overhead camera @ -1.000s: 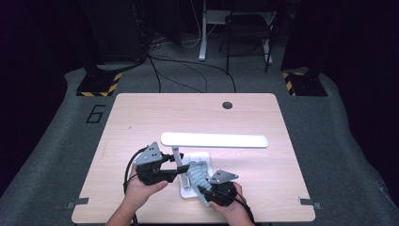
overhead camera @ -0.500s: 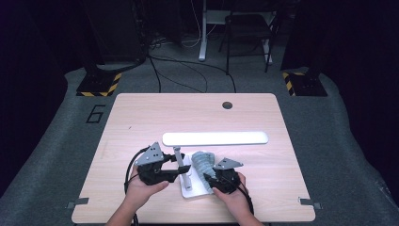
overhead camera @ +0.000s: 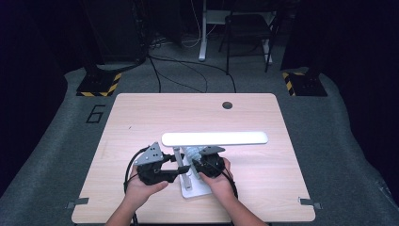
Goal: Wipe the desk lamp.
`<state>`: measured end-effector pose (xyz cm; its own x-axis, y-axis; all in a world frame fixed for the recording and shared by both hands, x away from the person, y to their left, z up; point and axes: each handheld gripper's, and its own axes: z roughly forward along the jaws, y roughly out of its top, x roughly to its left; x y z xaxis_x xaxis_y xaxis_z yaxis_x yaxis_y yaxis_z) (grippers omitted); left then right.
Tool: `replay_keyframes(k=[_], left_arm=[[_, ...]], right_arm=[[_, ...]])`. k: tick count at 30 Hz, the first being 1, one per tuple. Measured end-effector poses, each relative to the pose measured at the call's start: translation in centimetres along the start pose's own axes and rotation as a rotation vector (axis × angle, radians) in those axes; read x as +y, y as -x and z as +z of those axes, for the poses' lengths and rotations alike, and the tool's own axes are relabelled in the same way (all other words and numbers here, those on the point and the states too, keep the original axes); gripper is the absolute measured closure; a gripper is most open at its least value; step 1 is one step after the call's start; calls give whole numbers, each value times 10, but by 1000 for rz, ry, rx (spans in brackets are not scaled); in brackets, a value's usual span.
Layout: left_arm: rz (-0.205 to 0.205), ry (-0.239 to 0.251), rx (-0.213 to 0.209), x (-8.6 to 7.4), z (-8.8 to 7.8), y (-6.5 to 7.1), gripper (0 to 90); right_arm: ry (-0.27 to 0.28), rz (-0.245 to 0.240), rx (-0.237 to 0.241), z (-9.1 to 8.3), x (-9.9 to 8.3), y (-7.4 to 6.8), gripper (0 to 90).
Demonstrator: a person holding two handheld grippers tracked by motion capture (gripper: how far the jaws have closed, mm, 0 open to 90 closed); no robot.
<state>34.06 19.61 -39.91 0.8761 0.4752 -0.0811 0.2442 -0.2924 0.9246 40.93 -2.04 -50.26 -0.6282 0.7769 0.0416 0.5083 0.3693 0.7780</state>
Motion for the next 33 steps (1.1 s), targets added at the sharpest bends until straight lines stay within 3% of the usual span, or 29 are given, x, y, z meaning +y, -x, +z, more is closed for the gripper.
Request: replay_keyframes(k=[6, 8, 11, 15, 18, 24, 27, 30, 33], left_arm=[[-5, 6, 5, -1, -2, -1, 519], [-10, 2, -2, -1, -3, -2, 521], [-14, 6, 18, -1, -5, -5, 526], [-41, 4, 29, -2, -9, -8, 537], [-50, 4, 48, -3, -12, -12, 548], [-57, 2, 80, -4, -18, -18, 599], [-62, 6, 115, -5, -20, -21, 617], [-77, 18, 154, -6, -22, -24, 624], [-93, 23, 169, -8, -23, -27, 645]], right_arm=[[-7, 42, -6, 3, 3, 17, 598], [-7, 56, -11, 1, 1, 16, 602], [-1, 25, -20, -3, -2, 17, 603], [13, 81, -19, -7, -6, 19, 606], [4, 89, -7, -13, -11, 20, 611], [7, 83, 5, -22, -20, 18, 615], [14, 86, 8, -28, -25, 13, 618], [25, 37, 16, -32, -31, 11, 620], [19, 36, 36, -37, -35, 5, 623]])
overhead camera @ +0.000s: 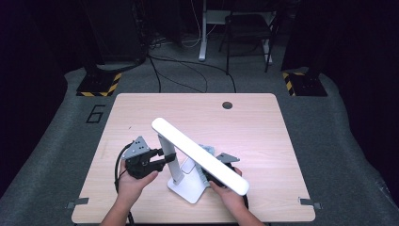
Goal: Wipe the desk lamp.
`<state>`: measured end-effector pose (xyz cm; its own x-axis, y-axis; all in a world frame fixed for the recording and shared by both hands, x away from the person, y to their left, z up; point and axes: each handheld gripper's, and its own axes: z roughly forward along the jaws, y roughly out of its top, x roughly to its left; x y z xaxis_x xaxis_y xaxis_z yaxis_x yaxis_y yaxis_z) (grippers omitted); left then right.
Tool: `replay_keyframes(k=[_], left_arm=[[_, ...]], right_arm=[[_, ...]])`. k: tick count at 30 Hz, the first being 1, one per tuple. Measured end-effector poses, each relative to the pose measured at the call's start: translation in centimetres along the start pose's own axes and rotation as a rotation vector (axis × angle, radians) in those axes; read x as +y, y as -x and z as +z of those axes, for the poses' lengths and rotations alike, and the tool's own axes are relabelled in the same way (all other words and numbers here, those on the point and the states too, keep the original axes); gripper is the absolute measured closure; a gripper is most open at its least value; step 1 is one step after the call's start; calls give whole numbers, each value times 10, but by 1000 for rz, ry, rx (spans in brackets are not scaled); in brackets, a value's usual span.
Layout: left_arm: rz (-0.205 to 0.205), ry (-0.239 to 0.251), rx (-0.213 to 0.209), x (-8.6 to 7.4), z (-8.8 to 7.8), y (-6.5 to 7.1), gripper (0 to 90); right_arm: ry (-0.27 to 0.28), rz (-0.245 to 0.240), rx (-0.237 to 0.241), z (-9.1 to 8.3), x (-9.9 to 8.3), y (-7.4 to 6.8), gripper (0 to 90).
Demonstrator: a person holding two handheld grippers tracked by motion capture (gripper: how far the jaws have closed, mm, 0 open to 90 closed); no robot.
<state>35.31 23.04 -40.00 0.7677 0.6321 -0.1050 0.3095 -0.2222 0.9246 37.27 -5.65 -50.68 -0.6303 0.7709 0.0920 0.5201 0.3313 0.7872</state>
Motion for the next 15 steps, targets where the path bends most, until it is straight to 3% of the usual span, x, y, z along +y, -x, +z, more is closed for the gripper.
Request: replay_keyframes(k=[3, 11, 15], left_arm=[[-16, 10, 11, -2, 2, -3, 679], [7, -11, 15, -3, 6, -5, 747], [16, -12, 11, -3, 6, -6, 753]], right_arm=[[-4, -9, 11, -4, -4, -8, 625], [-24, -39, 44, -8, -5, -18, 627], [-11, -11, 58, -7, 1, -15, 626]])
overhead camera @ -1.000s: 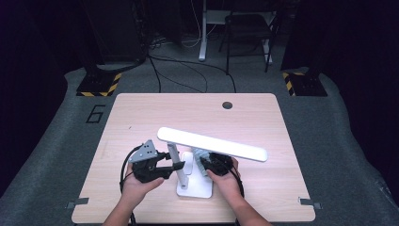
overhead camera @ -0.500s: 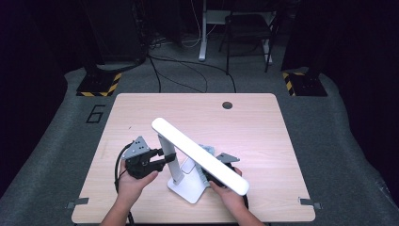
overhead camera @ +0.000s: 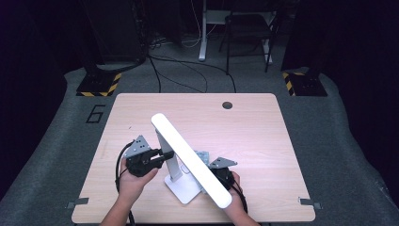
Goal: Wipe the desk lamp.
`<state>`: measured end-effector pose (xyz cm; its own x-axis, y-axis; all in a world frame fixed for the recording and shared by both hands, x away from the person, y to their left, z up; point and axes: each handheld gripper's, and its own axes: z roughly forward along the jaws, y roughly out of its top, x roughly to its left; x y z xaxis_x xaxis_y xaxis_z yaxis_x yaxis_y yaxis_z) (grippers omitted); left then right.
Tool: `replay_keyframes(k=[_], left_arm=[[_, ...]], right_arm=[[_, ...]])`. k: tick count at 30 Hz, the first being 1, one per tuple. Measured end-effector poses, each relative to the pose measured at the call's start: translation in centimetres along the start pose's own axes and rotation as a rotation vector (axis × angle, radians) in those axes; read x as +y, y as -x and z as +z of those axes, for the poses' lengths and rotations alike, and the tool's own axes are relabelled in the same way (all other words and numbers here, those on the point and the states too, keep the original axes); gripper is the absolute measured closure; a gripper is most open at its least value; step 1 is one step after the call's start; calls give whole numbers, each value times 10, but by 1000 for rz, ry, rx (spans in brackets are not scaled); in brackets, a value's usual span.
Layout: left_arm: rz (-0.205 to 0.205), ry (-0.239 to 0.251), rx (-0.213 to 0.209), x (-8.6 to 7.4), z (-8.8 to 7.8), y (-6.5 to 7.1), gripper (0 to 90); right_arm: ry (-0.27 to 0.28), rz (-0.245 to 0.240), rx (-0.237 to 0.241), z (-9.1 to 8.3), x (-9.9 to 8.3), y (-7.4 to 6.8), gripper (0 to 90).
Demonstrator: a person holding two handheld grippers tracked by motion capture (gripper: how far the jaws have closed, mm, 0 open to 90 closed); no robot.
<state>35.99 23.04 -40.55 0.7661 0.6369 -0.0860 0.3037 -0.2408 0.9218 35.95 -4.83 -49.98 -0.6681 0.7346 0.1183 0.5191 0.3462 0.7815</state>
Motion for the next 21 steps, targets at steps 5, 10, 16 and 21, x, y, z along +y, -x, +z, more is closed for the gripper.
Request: replay_keyframes(k=[5, 10, 16, 21], left_arm=[[-7, 6, -1, -1, 0, 0, 754], [-5, 7, -1, -1, 0, 0, 754], [-4, 9, -10, -2, 0, 1, 751], [-8, 9, -13, -2, -1, 1, 751]], right_arm=[[37, 6, -10, 4, 15, -1, 626], [44, -36, 0, 17, 30, -9, 623], [-2, -94, 14, 44, 33, -25, 618], [0, -109, 8, 47, 34, -18, 627]])
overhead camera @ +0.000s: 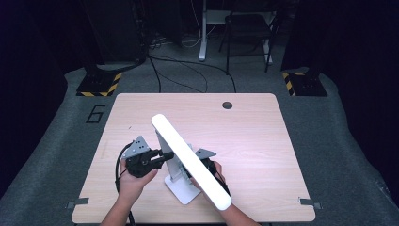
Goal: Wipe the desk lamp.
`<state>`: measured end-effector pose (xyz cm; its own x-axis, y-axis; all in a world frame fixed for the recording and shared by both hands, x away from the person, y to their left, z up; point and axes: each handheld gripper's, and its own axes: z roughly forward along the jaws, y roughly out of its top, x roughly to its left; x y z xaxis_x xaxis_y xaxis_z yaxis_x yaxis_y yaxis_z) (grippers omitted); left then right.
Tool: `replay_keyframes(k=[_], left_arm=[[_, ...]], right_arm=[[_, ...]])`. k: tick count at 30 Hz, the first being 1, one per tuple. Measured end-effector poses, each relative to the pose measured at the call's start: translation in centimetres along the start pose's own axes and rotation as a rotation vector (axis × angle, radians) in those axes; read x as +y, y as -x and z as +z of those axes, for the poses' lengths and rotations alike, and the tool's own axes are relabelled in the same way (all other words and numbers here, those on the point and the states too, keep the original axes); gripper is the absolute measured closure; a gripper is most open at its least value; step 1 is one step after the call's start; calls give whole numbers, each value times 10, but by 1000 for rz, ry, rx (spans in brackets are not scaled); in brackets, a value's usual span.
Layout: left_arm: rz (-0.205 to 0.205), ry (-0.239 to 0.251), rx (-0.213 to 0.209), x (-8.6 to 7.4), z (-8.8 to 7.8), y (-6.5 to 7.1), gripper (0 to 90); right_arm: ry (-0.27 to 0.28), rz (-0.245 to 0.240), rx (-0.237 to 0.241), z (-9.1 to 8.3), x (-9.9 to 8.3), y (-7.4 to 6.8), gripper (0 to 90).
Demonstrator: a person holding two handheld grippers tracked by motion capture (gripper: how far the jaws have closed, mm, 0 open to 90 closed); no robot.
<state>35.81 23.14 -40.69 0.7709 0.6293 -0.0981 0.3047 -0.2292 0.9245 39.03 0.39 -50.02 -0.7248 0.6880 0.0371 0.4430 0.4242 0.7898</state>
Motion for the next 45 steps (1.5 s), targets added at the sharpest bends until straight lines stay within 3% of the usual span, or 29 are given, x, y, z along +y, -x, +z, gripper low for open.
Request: replay_keyframes(k=[3, 7, 9, 13, 18, 24, 25, 27, 28, 30, 35, 42, 43, 45], left_arm=[[5, -2, 6, 0, 0, 1, 754], [1, 1, 7, 0, 0, 1, 753], [-1, 1, 3, 0, 0, 0, 753], [-9, 6, -2, 0, 0, -1, 750], [-17, 4, -12, 0, 1, -1, 746], [-19, -1, -17, 0, 1, -1, 744], [-23, 7, -5, -1, 1, 0, 744], [-13, 2, -8, 0, 0, -1, 746], [-8, 2, -6, 0, 0, -1, 747], [-4, 1, -4, 0, 0, -1, 749], [1, 3, 1, 0, 0, -1, 752], [-7, -1, -1, 1, 0, -2, 753], [-8, -1, -1, 1, 0, -2, 752], [-16, 4, -1, 0, 1, -2, 750]], right_arm=[[3, -15, -31, -1, 0, 7, 630], [17, 39, -58, -4, -4, 25, 632], [26, 92, -81, -6, -5, 34, 632], [16, 99, -110, -8, -5, 43, 632], [27, 104, -119, -7, -4, 31, 635], [6, 31, 27, -3, -2, 1, 632], [1, -5, 24, -2, -1, -5, 631], [-12, -13, -1, -1, 0, -9, 632], [-14, -27, 6, -1, 0, -6, 632], [-4, 4, 24, 1, 0, 6, 633], [19, 96, -54, -1, 0, 34, 634], [4, 175, -143, -8, -4, 67, 635], [-10, 153, -154, -9, -4, 71, 635], [-23, 162, -166, -9, -6, 77, 635]])
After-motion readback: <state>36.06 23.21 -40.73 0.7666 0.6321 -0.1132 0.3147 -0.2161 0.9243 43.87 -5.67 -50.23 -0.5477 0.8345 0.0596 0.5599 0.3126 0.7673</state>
